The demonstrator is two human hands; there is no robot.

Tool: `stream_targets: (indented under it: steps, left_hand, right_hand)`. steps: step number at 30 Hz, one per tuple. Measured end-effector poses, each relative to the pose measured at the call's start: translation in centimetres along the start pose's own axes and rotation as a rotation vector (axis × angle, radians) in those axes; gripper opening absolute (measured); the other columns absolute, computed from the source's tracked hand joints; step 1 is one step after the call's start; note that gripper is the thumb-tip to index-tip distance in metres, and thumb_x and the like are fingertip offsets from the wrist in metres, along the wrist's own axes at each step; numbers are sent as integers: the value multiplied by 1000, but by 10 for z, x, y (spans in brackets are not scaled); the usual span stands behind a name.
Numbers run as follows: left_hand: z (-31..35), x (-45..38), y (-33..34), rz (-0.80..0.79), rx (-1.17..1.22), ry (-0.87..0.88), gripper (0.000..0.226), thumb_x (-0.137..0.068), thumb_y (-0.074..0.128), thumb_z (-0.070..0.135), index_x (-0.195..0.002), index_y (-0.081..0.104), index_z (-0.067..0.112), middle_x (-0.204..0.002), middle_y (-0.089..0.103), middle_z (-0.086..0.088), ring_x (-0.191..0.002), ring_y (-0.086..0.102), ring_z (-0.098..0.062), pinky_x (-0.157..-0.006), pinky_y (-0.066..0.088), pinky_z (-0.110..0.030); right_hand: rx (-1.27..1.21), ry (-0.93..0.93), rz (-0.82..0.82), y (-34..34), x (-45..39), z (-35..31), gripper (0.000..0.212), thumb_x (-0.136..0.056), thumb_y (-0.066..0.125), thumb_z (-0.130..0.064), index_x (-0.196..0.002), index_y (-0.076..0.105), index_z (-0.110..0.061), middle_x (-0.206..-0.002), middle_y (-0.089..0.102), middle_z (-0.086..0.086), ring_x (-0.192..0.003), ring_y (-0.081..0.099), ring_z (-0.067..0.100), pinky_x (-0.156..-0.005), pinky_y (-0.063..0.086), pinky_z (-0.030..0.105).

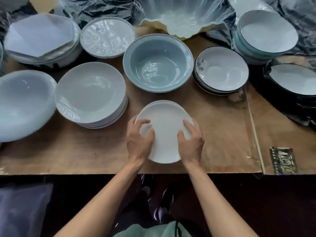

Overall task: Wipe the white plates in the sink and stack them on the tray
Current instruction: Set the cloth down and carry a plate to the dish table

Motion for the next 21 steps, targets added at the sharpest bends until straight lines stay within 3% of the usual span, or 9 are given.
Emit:
stream_targets:
  steps: [4,8,12,15,21]
  left_hand:
    - [-2,-15,4,-1,20,-4,22,-81,72,15,-95,67,31,-135,53,10,-124,48,-2,-85,27,7]
    - [-4,-20,9,16,15,30,20,-77,69,17,-92,64,30,-136,54,9,-126,50,-4,-87,27,5]
    - [-4,-23,11,26,5,49,19,-77,70,15,-90,63,27,-136,55,8,-127,51,-7,-87,27,6]
    - [-4,-24,11,37,6,59,17,-77,70,16,-89,63,25,-135,56,8,-126,51,-7,-88,27,5]
    - [-3,-21,12,48,-6,67,18,-78,70,12,-89,63,23,-136,57,5,-127,51,-11,-89,27,5]
  right_hand:
    - [18,-16,36,11,-12,-1,38,-86,67,-6,-123,71,-12,-146,54,4,-130,52,16,-103,29,2]
    - [21,-21,62,15,-14,1,37,-87,66,-7,-124,71,-12,-145,55,3,-129,53,16,-107,40,18]
    - [12,-21,81,18,-17,2,36,-88,66,-6,-122,72,-12,-145,55,3,-129,52,15,-103,33,5]
    - [3,-1,79,19,-17,2,35,-88,67,-7,-122,72,-13,-144,55,2,-129,53,15,-105,38,14]
    - [-14,7,81,18,-17,5,34,-89,66,-8,-122,72,-14,-144,56,1,-127,54,13,-99,30,-2]
Point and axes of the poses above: each hand's wrist, its own x-axis away from the middle knuckle, its own y-axis out of the palm, z = x × y, the point moved 1 cm from there along -x, towards the middle knuckle
